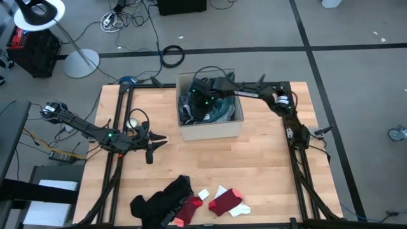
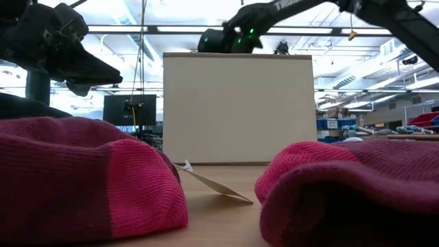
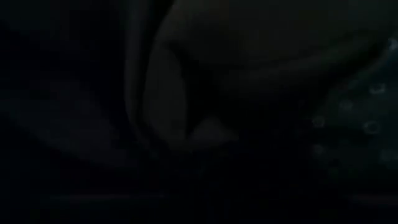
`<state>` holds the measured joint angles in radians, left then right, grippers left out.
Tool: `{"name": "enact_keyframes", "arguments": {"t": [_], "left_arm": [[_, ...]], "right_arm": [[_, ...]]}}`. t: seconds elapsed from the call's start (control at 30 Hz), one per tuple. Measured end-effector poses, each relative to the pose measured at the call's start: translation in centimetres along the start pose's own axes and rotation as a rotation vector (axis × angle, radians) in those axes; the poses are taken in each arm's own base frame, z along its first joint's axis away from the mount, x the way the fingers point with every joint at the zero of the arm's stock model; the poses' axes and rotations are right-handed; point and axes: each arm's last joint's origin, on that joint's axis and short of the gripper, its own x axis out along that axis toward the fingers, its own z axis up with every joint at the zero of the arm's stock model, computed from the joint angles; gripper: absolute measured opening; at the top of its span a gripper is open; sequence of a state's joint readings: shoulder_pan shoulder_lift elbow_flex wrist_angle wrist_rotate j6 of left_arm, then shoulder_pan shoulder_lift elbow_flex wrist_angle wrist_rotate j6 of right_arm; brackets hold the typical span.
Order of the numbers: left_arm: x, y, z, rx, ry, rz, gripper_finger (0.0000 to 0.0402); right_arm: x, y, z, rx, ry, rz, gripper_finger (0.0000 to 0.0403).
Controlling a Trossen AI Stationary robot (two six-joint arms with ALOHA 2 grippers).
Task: Sort clothes
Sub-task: Put the gray boxer into the laundry organizer, then put the black boxer into the laundry organizer
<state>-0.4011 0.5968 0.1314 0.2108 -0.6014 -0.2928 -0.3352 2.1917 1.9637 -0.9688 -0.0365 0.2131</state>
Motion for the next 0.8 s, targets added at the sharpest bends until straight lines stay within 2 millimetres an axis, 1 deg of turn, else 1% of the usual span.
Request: {"name": "enact_keyframes", "arguments": {"t": [0.07, 0.13, 0.23, 0.3, 0.37, 0.43, 0.6, 0.7, 0.8], "left_arm": [[0.0, 0.0, 0.0, 0.0, 0.0, 0.0, 0.0103], [0.0, 0.0, 0.0, 0.0, 0.0, 0.0, 0.0103], [0.0, 0.0, 0.0, 0.003, 0.004, 0.001, 0.0103], [0.0, 0.0, 0.0, 0.003, 0.004, 0.001, 0.0103], [0.0, 0.0, 0.0, 0.003, 0.004, 0.001, 0.0103], [0.0, 0.0, 0.0, 0.003, 0.004, 0.001, 0.0103], [0.0, 0.0, 0.0, 0.002, 0.004, 0.0, 0.0103], [0.0, 0.0, 0.0, 0.0, 0.0, -0.001, 0.0103], [0.0, 0.0, 0.0, 0.0, 0.0, 0.0, 0.0103]], "right_arm": [[1.7, -0.3, -0.1, 0.006, 0.035, -0.004, 0.0109], [2.6, -0.5, -0.2, 0.01, 0.061, 0.005, 0.0131], [2.7, -0.5, -0.2, 0.013, 0.068, 0.028, 0.0154], [1.8, -0.5, -0.2, 0.012, 0.054, 0.033, 0.0162], [0.1, -0.5, -0.1, 0.007, 0.022, 0.038, 0.0165], [-2.1, -0.5, -0.3, 0.006, 0.001, 0.042, 0.0164], [-10.2, -0.3, -1.0, -0.001, -0.144, 0.062, 0.0161], [-14.1, -0.4, -1.8, -0.001, -0.218, 0.044, 0.0162], [-17.7, -0.4, -3.1, 0.003, -0.29, -0.008, 0.0161]]}}
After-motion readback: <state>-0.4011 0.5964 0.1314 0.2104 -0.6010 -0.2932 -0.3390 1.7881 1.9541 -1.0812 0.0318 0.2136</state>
